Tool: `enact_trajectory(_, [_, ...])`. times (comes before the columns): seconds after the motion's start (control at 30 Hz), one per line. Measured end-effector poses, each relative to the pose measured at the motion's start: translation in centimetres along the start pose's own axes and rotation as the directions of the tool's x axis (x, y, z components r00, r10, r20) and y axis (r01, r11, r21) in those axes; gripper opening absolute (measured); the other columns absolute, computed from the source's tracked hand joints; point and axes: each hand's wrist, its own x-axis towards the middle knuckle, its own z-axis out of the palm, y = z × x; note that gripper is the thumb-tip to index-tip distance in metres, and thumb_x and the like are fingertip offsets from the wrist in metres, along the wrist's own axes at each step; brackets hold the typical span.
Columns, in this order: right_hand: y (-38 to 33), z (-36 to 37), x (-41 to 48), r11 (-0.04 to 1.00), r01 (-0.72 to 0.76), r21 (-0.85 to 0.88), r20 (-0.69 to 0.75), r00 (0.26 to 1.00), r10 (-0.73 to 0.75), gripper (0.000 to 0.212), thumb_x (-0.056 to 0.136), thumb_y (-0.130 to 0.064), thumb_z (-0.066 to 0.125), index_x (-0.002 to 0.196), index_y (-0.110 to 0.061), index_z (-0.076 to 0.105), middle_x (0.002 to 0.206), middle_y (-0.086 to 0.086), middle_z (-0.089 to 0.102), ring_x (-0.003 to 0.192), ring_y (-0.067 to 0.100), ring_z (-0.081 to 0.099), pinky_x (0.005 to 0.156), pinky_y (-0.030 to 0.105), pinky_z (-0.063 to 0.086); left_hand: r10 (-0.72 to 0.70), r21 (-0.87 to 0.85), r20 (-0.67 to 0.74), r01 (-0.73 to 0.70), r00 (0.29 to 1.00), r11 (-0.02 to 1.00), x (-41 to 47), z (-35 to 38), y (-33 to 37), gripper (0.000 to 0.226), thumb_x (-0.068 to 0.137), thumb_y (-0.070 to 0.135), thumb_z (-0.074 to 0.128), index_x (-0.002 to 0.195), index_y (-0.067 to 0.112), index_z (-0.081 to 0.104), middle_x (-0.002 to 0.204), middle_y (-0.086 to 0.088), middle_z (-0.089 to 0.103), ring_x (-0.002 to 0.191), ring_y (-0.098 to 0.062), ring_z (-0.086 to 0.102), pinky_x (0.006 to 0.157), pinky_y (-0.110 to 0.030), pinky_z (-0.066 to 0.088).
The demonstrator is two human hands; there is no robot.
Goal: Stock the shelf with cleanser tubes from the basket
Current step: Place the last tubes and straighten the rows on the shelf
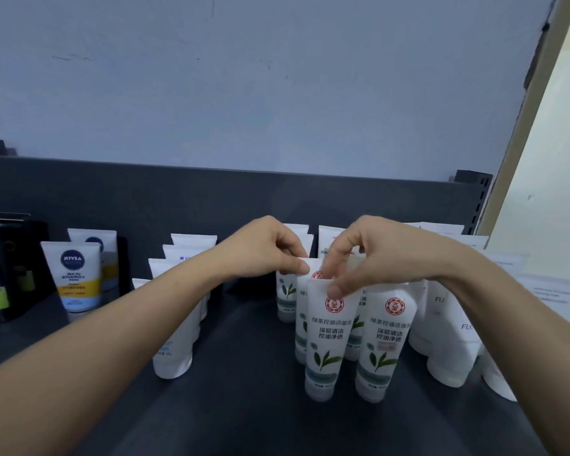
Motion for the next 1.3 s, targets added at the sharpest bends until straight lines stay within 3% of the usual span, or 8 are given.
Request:
enact_trajectory(0.07, [0.3,0.4,0.5,1.0,0.002,-0.022,-0.007,1.0,-0.002,0.01,0.072,-0.031,0.082,0.077,-0.024,0.075,0.077,0.001,0.073,0.083,0.022,0.067,0.087,0.048,0.052,-0.016,0.032,-0.044,0.017,0.999,0.999,0.1,0.1,-0.2,0.008,0.073,0.016,0.083,0.078,0.017,0.077,0.063,0.004,0.069,0.06,-0.002,0.059,0.073,-0.024,0.049])
enact_trajectory(0.13, [0.5,0.7,0.8,1.0,0.004,-0.022,-0.053,0.999,-0.005,0.009,0.073,-0.027,0.081,0.075,-0.021,0.075,0.077,0.006,0.073,0.081,0.026,0.067,0.082,0.047,0.054,-0.028,0.05,-0.085,0.032,0.996,0.998,0.2,0.0,-0.5,0.009,0.072,0.016,0.083,0.078,0.016,0.077,0.064,0.002,0.069,0.059,-0.004,0.059,0.072,-0.027,0.051])
enact_trajectory(0.33, [0.5,1.9,2.0,0.999,0.001,0.037,-0.193,0.981,0.006,0.008,0.073,-0.023,0.082,0.072,-0.022,0.075,0.074,-0.001,0.073,0.075,0.012,0.067,0.07,0.022,0.05,-0.074,0.037,-0.167,0.081,0.983,0.996,0.3,-0.8,-1.6,0.006,0.073,0.014,0.082,0.076,0.012,0.076,0.057,0.005,0.065,0.058,-0.009,0.059,0.068,-0.026,0.051])
enact_trajectory(0.57, [-0.3,2.8,3.5,1.0,0.0,0.008,-0.237,0.971,0.002,0.023,0.075,-0.027,0.081,0.061,-0.035,0.064,0.073,-0.008,0.071,0.075,0.006,0.066,0.077,0.028,0.054,-0.098,0.026,-0.183,0.104,0.978,0.994,0.6,-1.4,-2.4,0.006,0.074,0.012,0.081,0.075,0.012,0.075,0.058,0.001,0.065,0.06,-0.013,0.061,0.071,-0.03,0.053])
enact_trajectory(0.8, [-0.5,3.3,4.1,1.0,-0.014,-0.005,-0.266,0.964,0.012,0.009,0.076,-0.027,0.08,0.082,-0.022,0.075,0.074,-0.01,0.068,0.072,0.003,0.062,0.073,0.023,0.05,-0.098,0.061,-0.172,0.11,0.98,0.992,0.6,-1.5,-2.2,0.005,0.075,0.013,0.08,0.076,0.013,0.075,0.052,0.009,0.062,0.051,-0.004,0.056,0.064,-0.022,0.049])
enact_trajectory(1.07, [-0.6,3.6,4.4,0.999,-0.007,-0.049,-0.286,0.958,-0.007,0.009,0.076,-0.029,0.079,0.083,-0.023,0.075,0.073,-0.009,0.068,0.074,0.007,0.062,0.075,0.028,0.052,-0.093,0.061,-0.154,0.103,0.984,0.993,0.6,-1.7,-2.5,0.006,0.075,0.018,0.08,0.077,0.015,0.075,0.056,0.009,0.063,0.058,-0.008,0.059,0.074,-0.031,0.054])
enact_trajectory(1.2, [-0.3,3.1,4.0,1.0,-0.001,-0.03,-0.251,0.968,-0.006,0.015,0.074,-0.035,0.08,0.082,-0.023,0.077,0.076,-0.007,0.071,0.077,0.006,0.064,0.072,0.023,0.049,-0.058,0.067,-0.181,0.071,0.982,0.995,0.8,-2.1,-1.9,0.007,0.076,0.026,0.079,0.078,0.02,0.076,0.07,0.004,0.072,0.072,-0.014,0.067,0.079,-0.033,0.056])
enact_trajectory(1.3, [0.4,1.5,3.6,1.0,-0.006,0.014,-0.337,0.942,0.01,0.012,0.079,-0.036,0.075,0.082,-0.024,0.078,0.082,-0.01,0.074,0.08,0.001,0.065,0.071,0.018,0.049,-0.008,0.126,-0.249,0.04,0.968,0.991,1.7,-2.0,-0.8,0.007,0.081,0.027,0.074,0.081,0.02,0.076,0.079,0.007,0.072,0.08,-0.01,0.067,0.078,-0.029,0.054])
